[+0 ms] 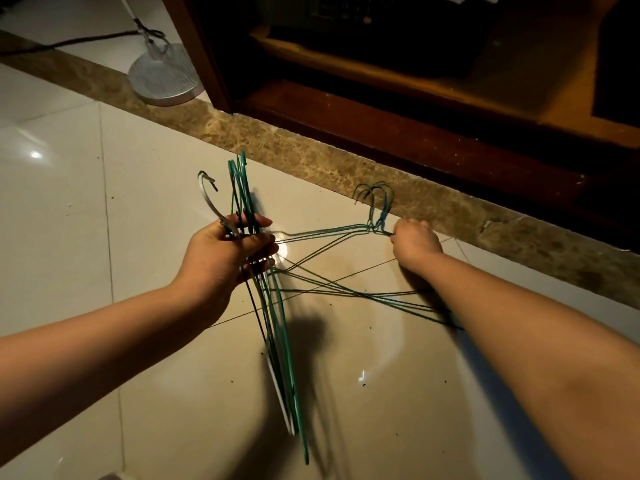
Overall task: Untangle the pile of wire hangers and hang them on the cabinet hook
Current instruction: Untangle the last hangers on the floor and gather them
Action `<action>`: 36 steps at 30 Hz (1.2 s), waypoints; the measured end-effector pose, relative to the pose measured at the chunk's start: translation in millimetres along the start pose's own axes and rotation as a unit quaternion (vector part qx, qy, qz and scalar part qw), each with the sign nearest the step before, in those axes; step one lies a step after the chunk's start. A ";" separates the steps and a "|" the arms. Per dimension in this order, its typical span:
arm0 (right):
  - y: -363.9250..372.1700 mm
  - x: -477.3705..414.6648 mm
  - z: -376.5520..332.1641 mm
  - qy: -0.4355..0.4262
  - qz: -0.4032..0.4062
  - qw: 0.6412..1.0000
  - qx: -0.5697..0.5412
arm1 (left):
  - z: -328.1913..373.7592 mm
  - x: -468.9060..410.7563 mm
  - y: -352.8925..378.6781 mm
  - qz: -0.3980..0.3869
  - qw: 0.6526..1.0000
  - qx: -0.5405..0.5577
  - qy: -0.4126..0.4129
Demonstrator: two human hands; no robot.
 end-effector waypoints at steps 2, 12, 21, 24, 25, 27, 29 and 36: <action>0.9 1.8 0.4 -0.002 0.006 1.000 -0.008 | -0.1 0.6 -2.4 0.006 1.000 -0.003 0.002; -35.4 35.5 -12.0 -0.005 -0.232 0.826 -0.513 | 5.5 1.8 -5.6 0.003 1.000 -0.010 0.021; -78.5 87.9 -48.7 -0.006 -0.292 0.654 -0.698 | 23.2 -2.9 -5.7 -0.015 0.999 -0.002 0.046; -98.2 105.6 -58.3 -0.019 -0.245 0.664 -0.706 | 19.7 0.5 2.1 -0.028 0.999 0.015 0.024; -104.2 111.7 -60.5 -0.018 -0.232 0.664 -0.711 | 18.4 2.5 6.1 -0.036 0.999 0.023 0.014; -112.9 123.3 -65.3 -0.011 -0.214 0.655 -0.724 | 17.0 7.3 15.0 -0.058 0.998 0.040 0.001; -119.1 135.9 -71.0 -0.014 -0.207 0.661 -0.721 | 18.4 12.2 22.6 -0.080 0.995 0.055 -0.005; -130.2 171.7 -97.5 -0.083 -0.178 0.737 -0.647 | 22.1 26.6 39.8 -0.160 0.983 0.087 -0.011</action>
Point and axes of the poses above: each hand's wrist, its own x-axis away from the middle knuckle, its own y-axis out of the palm, z = x × y, the point moved 5 cm from there along -x, towards the middle knuckle, and after that the axes turned 8 degrees about x, right-handed, at the moved point
